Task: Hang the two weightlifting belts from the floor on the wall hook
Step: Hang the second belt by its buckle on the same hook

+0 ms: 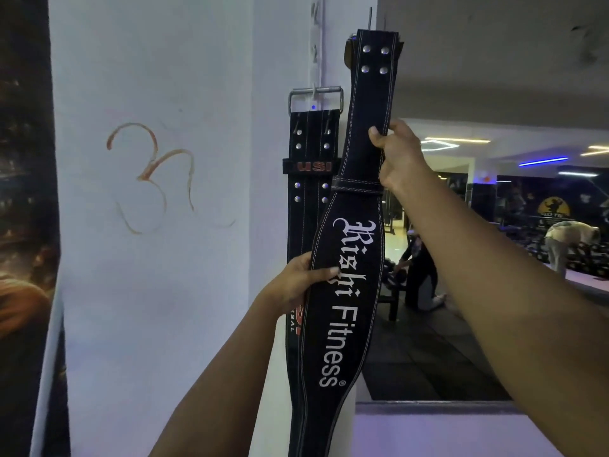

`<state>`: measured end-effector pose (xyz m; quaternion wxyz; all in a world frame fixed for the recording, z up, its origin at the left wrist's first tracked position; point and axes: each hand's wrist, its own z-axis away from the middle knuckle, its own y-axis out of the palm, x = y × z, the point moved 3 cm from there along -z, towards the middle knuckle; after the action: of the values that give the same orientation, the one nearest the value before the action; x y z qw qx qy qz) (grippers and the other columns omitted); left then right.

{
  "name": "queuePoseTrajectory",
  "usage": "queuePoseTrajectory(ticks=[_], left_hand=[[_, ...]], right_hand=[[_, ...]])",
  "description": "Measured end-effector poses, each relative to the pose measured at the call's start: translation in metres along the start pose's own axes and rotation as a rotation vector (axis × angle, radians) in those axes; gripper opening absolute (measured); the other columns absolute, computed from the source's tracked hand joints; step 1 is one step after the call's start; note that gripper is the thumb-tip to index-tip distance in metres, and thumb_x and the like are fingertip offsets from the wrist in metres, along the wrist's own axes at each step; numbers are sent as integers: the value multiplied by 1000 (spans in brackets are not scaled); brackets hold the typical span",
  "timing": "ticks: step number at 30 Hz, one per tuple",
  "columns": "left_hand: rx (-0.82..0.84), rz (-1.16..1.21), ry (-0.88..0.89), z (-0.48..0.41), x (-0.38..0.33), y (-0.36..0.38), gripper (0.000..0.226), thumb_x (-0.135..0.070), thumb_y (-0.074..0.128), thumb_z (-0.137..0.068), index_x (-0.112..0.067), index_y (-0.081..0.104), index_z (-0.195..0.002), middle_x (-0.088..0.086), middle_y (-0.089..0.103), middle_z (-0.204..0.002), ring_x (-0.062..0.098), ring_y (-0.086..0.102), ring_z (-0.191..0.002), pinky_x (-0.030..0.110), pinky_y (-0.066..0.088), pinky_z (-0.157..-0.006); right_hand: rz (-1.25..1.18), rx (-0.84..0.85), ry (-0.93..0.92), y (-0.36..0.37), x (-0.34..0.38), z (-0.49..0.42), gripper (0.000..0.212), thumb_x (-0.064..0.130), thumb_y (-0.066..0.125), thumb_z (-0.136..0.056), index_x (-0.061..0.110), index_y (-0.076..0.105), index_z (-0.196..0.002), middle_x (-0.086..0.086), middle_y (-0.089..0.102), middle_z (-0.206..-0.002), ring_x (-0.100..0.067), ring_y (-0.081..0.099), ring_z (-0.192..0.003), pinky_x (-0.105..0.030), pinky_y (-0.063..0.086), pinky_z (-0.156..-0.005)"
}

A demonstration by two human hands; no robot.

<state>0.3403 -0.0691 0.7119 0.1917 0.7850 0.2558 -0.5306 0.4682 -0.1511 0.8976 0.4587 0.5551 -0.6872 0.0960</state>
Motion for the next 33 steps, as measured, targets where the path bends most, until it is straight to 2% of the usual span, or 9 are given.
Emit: queuePoseTrajectory(ticks=[2, 4, 8, 13, 20, 23, 26, 29, 33], left_hand=[[-52, 66, 63, -4, -13, 3, 16, -11, 60, -87, -15, 64, -102, 5, 72, -95, 18, 71, -83, 30, 58, -68], [-104, 58, 123, -10, -22, 7, 17, -19, 60, -87, -17, 65, -104, 6, 73, -97, 21, 70, -89, 32, 58, -73], [-200, 72, 260, -23, -51, 11, 39, -30, 54, -91, -15, 54, -127, 11, 67, -118, 24, 66, -104, 35, 56, -86], [-142, 9, 339, -48, -110, 21, 45, -32, 52, -93, -11, 49, -133, 12, 63, -126, 24, 63, -112, 36, 53, -94], [-164, 17, 413, -61, -159, 36, 18, -17, 50, -94, -5, 63, -99, 9, 69, -89, 15, 69, -72, 29, 59, -71], [-205, 29, 420, -67, -169, 40, 15, -13, 51, -94, -5, 63, -90, 11, 67, -84, 17, 68, -68, 29, 59, -68], [-228, 89, 446, -70, -170, 43, 12, -9, 51, -93, -5, 62, -92, 11, 66, -85, 16, 67, -67, 29, 59, -67], [-209, 97, 474, -70, -172, 47, 13, -8, 51, -93, -6, 64, -92, 9, 67, -86, 16, 67, -70, 30, 59, -70], [-275, 120, 509, -73, -184, 47, 11, -8, 53, -91, -8, 64, -87, 7, 67, -84, 16, 65, -72, 30, 59, -71]], right_hand=[[-2, -2, -3, 2, 4, -1, 37, -1, 56, -88, 14, 57, -122, 1, 64, -95, -17, 61, -91, -43, 54, -91], [15, -2, -3, 3, 5, 1, 38, 0, 56, -88, 13, 57, -124, 2, 64, -93, -15, 61, -88, -40, 55, -91], [-4, 13, 1, 0, -2, 7, 35, -1, 57, -87, 14, 58, -119, -3, 66, -104, -18, 62, -88, -39, 56, -85], [-24, 53, -1, 1, -9, 22, 32, -2, 56, -88, 15, 58, -115, 0, 65, -89, -17, 62, -80, -36, 55, -80], [12, 104, 45, -3, -23, 39, 25, 2, 55, -89, 17, 61, -109, -2, 68, -88, -19, 66, -78, -36, 57, -73], [54, 99, 26, -5, -24, 41, 22, 3, 56, -89, 15, 62, -107, -2, 68, -89, -18, 66, -79, -34, 58, -71], [116, 101, -26, -4, -16, 40, 9, 9, 55, -91, 10, 64, -92, -4, 67, -85, -20, 65, -80, -41, 57, -82], [201, 89, -80, -10, -8, 37, 17, 18, 56, -92, 11, 63, -77, -8, 68, -86, -25, 64, -89, -50, 52, -93], [350, 102, -90, -25, -23, 50, 19, 23, 60, -89, 5, 64, -95, -17, 69, -107, -32, 64, -105, -52, 47, -100]])
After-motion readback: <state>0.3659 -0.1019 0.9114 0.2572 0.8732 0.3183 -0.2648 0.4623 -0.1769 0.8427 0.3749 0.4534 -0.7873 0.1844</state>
